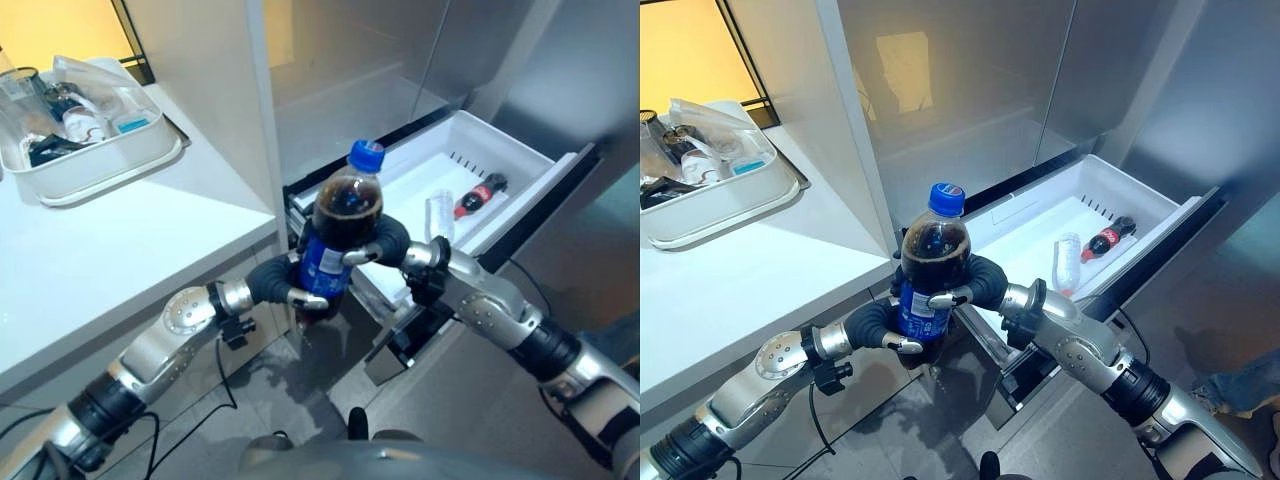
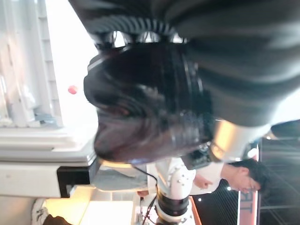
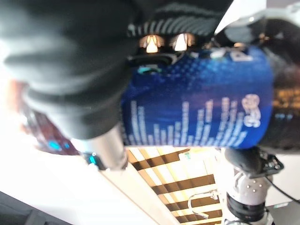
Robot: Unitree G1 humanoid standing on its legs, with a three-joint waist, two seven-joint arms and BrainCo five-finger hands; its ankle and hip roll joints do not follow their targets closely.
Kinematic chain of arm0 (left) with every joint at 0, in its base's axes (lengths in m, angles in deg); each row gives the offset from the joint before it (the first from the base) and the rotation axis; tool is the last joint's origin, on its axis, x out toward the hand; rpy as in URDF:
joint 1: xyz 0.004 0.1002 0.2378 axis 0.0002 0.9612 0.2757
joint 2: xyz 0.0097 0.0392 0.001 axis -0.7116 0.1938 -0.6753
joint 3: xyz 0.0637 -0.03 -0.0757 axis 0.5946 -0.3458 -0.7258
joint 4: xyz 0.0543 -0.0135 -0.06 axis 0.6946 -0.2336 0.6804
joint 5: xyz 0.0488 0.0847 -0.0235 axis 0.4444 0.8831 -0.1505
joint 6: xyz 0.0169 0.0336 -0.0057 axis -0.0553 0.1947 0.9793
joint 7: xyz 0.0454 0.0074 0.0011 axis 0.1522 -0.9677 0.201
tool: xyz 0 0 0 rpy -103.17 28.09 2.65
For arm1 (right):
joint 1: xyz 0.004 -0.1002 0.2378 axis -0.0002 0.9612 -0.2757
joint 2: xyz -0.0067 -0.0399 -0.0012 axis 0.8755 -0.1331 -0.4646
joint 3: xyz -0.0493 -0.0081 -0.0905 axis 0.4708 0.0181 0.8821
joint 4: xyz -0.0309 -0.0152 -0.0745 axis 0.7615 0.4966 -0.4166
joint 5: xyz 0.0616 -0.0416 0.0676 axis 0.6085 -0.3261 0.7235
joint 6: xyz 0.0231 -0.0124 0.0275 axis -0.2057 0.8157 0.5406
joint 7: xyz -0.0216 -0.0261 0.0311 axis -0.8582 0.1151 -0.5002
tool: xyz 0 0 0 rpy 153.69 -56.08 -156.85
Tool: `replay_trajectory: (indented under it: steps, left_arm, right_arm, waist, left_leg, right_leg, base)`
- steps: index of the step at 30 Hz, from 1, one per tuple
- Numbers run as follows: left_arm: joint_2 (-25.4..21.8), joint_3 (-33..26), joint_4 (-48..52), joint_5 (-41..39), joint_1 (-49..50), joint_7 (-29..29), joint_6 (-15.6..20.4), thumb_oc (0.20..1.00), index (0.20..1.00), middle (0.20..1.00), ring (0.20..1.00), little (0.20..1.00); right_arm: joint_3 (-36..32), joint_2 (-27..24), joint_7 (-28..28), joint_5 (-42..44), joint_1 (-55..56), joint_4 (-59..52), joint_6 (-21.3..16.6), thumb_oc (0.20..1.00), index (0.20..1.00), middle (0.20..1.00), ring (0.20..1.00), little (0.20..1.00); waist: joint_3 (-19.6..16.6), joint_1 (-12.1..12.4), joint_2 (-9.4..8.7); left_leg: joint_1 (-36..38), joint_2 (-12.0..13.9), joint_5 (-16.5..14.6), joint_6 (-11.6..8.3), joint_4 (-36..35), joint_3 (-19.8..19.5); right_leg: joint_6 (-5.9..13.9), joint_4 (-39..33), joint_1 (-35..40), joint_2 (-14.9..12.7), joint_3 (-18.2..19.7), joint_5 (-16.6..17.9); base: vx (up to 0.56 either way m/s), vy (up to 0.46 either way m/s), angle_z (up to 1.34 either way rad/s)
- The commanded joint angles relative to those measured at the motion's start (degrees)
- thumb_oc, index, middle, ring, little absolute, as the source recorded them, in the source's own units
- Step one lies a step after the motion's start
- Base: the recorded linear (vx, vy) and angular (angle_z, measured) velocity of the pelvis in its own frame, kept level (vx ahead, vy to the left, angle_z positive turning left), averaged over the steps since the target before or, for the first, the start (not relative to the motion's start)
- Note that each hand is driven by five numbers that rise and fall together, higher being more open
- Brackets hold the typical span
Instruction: Take the drinks into the refrigerator
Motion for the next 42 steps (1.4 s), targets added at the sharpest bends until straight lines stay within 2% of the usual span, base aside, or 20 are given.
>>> replay_trajectory:
  steps: [1, 3, 4, 5, 13, 16, 22, 30, 33, 34, 39, 42]
  left_arm:
    - [2.9, -1.4, 2.8, -1.8, -3.2, -0.9, 4.2, 0.200, 0.200, 0.200, 0.200, 0.200]
    - [3.0, -1.3, 2.7, -2.1, -3.2, -0.8, 4.0, 0.200, 0.200, 0.200, 0.200, 0.200]
    - [3.1, -1.4, 2.9, -2.4, -3.0, -0.8, 3.7, 0.790, 0.790, 0.790, 0.790, 0.790]
    - [3.3, -1.4, 2.7, -2.5, -2.8, -1.1, 3.6, 1.000, 1.000, 1.000, 1.000, 1.000]
    - [4.1, -2.0, 2.7, -4.7, -0.5, -0.9, 2.1, 1.000, 1.000, 1.000, 1.000, 1.000]
    - [4.2, -2.7, 2.4, -5.5, 1.0, -0.8, 1.5, 1.000, 1.000, 1.000, 1.000, 1.000]
    - [2.9, -3.7, 2.6, -6.4, 3.8, 0.1, 0.3, 1.000, 1.000, 1.000, 1.000, 1.000]
    - [2.2, -8.8, 3.0, -8.1, 11.0, 1.1, -0.8, 1.000, 1.000, 1.000, 1.000, 1.000]
    - [4.1, -13.5, 1.9, -8.8, 14.8, 0.5, -1.2, 1.000, 1.000, 1.000, 1.000, 1.000]
    - [4.1, -13.4, 1.9, -8.8, 14.9, 0.5, -1.2, 1.000, 1.000, 1.000, 1.000, 1.000]
    - [8.7, -19.0, -0.4, -7.7, 18.2, -1.8, -0.6, 1.000, 1.000, 1.000, 1.000, 1.000]
    - [10.8, -21.7, -0.5, -7.3, 19.7, -2.5, -0.4, 1.000, 1.000, 1.000, 1.000, 1.000]
  right_arm:
    - [3.1, 5.0, 2.3, 4.2, -4.1, -6.7, -0.7, 0.200, 0.200, 0.200, 0.200, 0.200]
    - [3.1, 5.1, 2.2, 4.3, -3.9, -6.6, -0.6, 0.200, 0.200, 0.200, 0.200, 0.200]
    - [3.0, 5.1, 2.2, 4.2, -3.8, -6.6, -0.7, 0.200, 0.200, 0.200, 0.200, 0.200]
    - [2.8, 5.1, 2.0, 4.2, -3.5, -6.6, -0.8, 0.200, 0.200, 0.200, 0.200, 0.200]
    - [-0.5, 6.0, 0.3, 4.6, -1.2, -5.1, -2.7, 0.200, 0.200, 0.200, 0.200, 0.200]
    - [-3.8, 5.7, -0.9, 4.3, 0.2, -4.1, -4.1, 0.200, 0.200, 0.200, 0.200, 0.200]
    - [-10.4, 2.3, -2.8, 3.3, 2.1, -2.5, -6.7, 0.200, 0.200, 0.200, 0.200, 0.200]
    - [-26.3, -4.5, -5.5, 3.1, 11.0, -0.2, -10.7, 0.200, 0.200, 0.200, 0.200, 0.200]
    - [-35.7, -3.8, -7.6, 2.3, 17.7, 0.0, -12.5, 0.200, 0.200, 0.200, 0.200, 0.200]
    - [-35.8, -3.8, -7.6, 2.3, 18.0, -0.2, -12.4, 0.200, 0.200, 0.200, 0.200, 0.200]
    - [-45.5, 1.2, -9.4, 2.4, 24.2, -2.8, -14.6, 0.200, 0.200, 0.200, 0.200, 0.200]
    - [-48.9, 1.8, -10.4, 0.6, 26.0, -3.8, -15.0, 0.200, 0.200, 0.200, 0.200, 0.200]
  waist:
    - [-1.5, 1.3, -1.05]
    - [-1.5, 1.3, -1.01]
    - [-1.5, 1.3, -0.99]
    - [-1.5, 1.3, -0.98]
    - [-1.6, 1.3, -0.99]
    - [-1.6, 1.3, -1.04]
    - [-1.9, 1.3, -1.19]
    - [-2.0, 0.8, -1.53]
    - [-1.9, 0.3, -1.67]
    - [-2.0, 0.3, -1.67]
    - [-1.8, -0.4, -1.77]
    - [-1.7, -0.5, -1.83]
  left_leg:
    - [-1.4, -0.6, -3.7, 1.14, 2.9, -2.2]
    - [-1.4, -0.6, -3.7, 1.14, 2.9, -2.2]
    - [-1.4, -0.6, -3.7, 1.14, 3.0, -2.2]
    - [-1.4, -0.6, -3.7, 1.15, 2.9, -2.3]
    - [-1.4, -0.5, -3.6, 1.17, 2.8, -2.4]
    - [-1.4, -0.5, -3.6, 1.17, 2.8, -2.5]
    - [-1.3, -0.6, -3.6, 1.16, 2.8, -2.6]
    - [-1.3, -0.5, -3.5, 1.08, 2.5, -2.8]
    - [-1.4, -0.5, -3.5, 1.08, 2.2, -2.9]
    - [-1.4, -0.5, -3.5, 1.08, 2.2, -2.9]
    - [-1.7, -0.5, -3.6, 1.21, 2.1, -3.1]
    - [-1.8, -0.6, -3.6, 1.31, 1.9, -3.1]
  right_leg:
    - [4.84, 7.6, -1.2, -2.5, -4.6, -3.4]
    - [4.83, 7.7, -1.2, -2.5, -4.7, -3.4]
    - [4.84, 7.7, -1.2, -2.5, -4.7, -3.4]
    - [4.82, 7.7, -1.2, -2.5, -4.7, -3.4]
    - [4.85, 7.6, -1.2, -2.5, -4.7, -3.3]
    - [4.84, 7.6, -1.1, -2.6, -4.9, -3.3]
    - [4.91, 7.4, -0.9, -2.5, -5.1, -3.3]
    - [5.11, 7.4, -1.0, -2.5, -5.4, -3.4]
    - [5.19, 7.3, -1.0, -2.4, -5.5, -3.4]
    - [5.19, 7.3, -1.0, -2.4, -5.5, -3.5]
    - [5.10, 7.3, -1.4, -2.3, -5.6, -3.6]
    - [5.02, 7.2, -1.5, -2.2, -5.5, -3.6]
  base:
    - [0.00, 0.000, 0.00]
    - [0.00, 0.000, 0.00]
    - [0.00, 0.000, 0.00]
    - [0.00, 0.000, 0.00]
    - [0.00, 0.000, 0.00]
    - [0.00, 0.000, 0.00]
    - [0.00, 0.000, 0.00]
    - [0.00, 0.001, 0.00]
    - [0.00, 0.000, 0.00]
    - [0.00, 0.000, 0.00]
    - [0.01, 0.002, 0.05]
    - [0.01, 0.000, 0.03]
